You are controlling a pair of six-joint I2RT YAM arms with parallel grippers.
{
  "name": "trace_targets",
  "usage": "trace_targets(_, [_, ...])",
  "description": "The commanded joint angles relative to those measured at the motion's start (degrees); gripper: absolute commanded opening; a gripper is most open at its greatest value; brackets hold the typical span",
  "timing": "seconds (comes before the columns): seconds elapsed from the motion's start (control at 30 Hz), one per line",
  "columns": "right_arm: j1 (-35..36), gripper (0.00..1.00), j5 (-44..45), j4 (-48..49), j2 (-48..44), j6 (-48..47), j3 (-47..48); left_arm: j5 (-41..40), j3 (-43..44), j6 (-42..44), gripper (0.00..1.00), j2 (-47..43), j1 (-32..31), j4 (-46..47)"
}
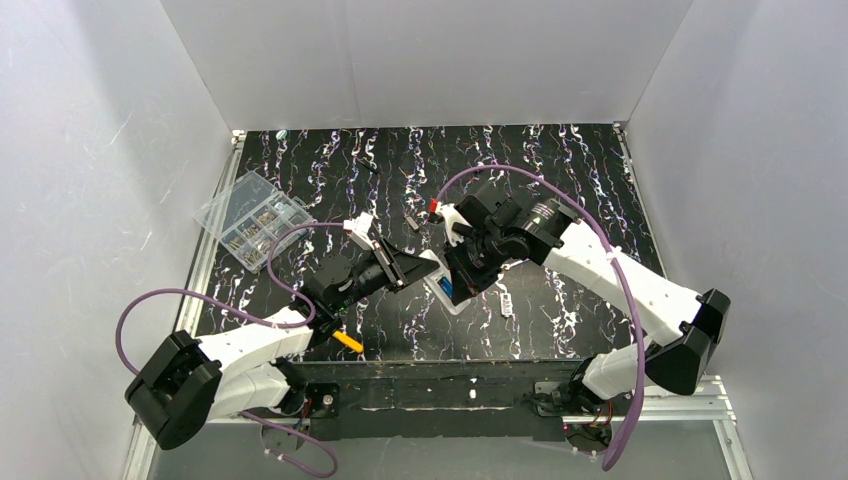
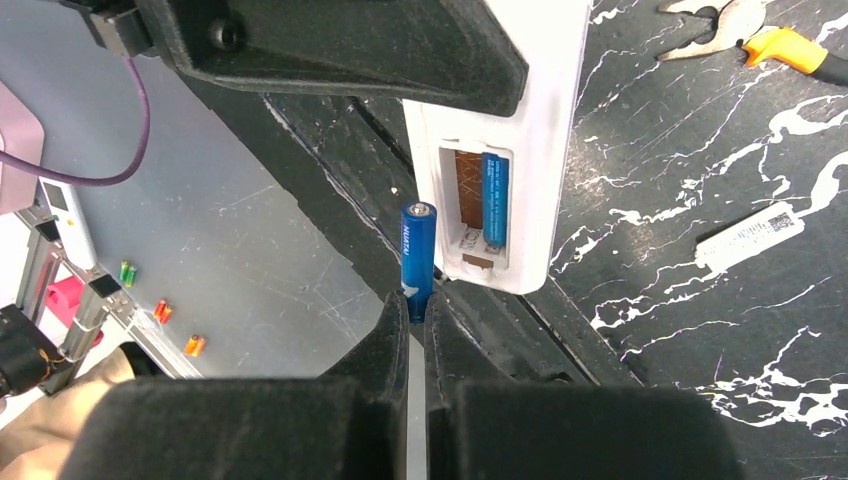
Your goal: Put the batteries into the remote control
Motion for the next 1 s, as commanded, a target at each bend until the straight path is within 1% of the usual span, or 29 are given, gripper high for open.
trace_targets(0.0, [-0.48,0.01,-1.25,-0.67,0.51,1.25,-0.15,-0.2,0.84,0.51,0.0,-2.3,-0.2,4.8])
trace_targets(0.33, [-1.56,0.01,0.78,-0.36,1.03,0.53,-1.54,0.41,0.45,0.51,0.0,-2.77,-0.2,5.31])
trace_targets(0.77, [-2.04,0.01,-1.12,0.42,2.97,-0.61,-1.75,0.78,0.89,0.09,0.0,-1.85,-0.19,5.7])
trace_targets(0.97, [-2.07,0.01,-0.31,0.26,4.05,-1.73,-1.23,0.94,0.99,-0.44,0.0,-1.43,-0.22,6.25])
